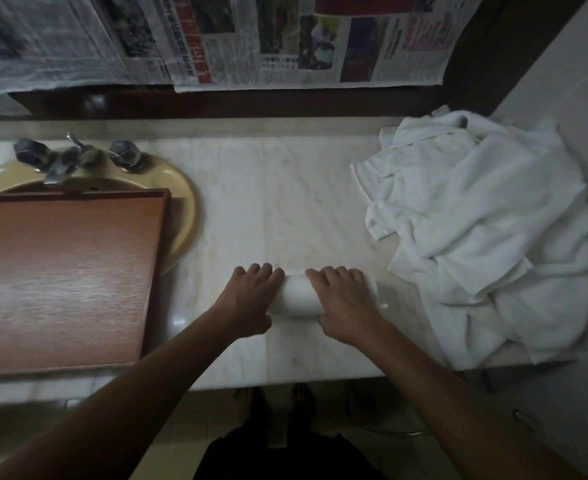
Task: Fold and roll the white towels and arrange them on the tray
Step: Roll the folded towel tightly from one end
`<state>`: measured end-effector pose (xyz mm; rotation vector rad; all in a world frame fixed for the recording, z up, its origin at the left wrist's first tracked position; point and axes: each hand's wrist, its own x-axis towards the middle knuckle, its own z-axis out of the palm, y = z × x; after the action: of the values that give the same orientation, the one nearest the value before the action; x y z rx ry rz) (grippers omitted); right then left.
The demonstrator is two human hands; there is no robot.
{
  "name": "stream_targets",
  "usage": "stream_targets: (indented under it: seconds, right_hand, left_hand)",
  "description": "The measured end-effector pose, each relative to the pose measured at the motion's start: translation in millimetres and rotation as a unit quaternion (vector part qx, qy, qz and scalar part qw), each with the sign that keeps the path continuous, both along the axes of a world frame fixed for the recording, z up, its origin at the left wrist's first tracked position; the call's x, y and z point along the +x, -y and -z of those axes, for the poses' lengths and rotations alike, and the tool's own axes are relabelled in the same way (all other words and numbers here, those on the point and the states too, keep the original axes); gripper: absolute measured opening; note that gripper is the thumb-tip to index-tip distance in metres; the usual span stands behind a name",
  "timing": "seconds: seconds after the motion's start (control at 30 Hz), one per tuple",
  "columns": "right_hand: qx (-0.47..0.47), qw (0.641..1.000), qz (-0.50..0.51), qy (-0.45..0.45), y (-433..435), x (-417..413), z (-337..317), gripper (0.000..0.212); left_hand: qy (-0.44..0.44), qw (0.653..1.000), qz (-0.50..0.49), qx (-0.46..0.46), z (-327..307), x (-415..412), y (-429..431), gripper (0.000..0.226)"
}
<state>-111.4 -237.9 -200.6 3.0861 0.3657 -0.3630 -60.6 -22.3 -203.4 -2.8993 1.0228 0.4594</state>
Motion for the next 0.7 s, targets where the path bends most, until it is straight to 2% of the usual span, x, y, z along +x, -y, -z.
stream_targets:
  seconds: [0.1, 0.17, 0.27, 0.4, 0.7]
  right_hand:
    - [0.018, 0.999, -0.005, -0.027, 0.3, -15.3, -2.9, 0.075]
    - [0.015, 1.000, -0.003, -0.015, -3.2, -23.0, -1.6, 0.078]
    - [0.029, 0.999, -0.011, 0.012, -8.2, -25.3, 5.0, 0.088]
    - [0.036, 0.999, -0.018, 0.025, 6.4, -22.9, 8.1, 0.080]
    - [0.035, 0.998, 0.006, -0.055, 39.4, -10.7, 0.4, 0.076]
  left_hand:
    - [-0.030, 1.000, 0.002, 0.001, -0.2, -14.0, -1.1, 0.072]
    - [-0.035, 0.999, -0.005, -0.007, 1.7, -19.4, -0.4, 0.077]
    - [-0.025, 0.999, -0.010, -0.023, 4.3, -19.5, -1.7, 0.095]
    - [-0.035, 0.999, -0.013, -0.026, 6.8, -13.6, -16.7, 0.111]
    - [-0.115, 0.990, -0.068, -0.044, 6.8, 6.8, -31.0, 0.112]
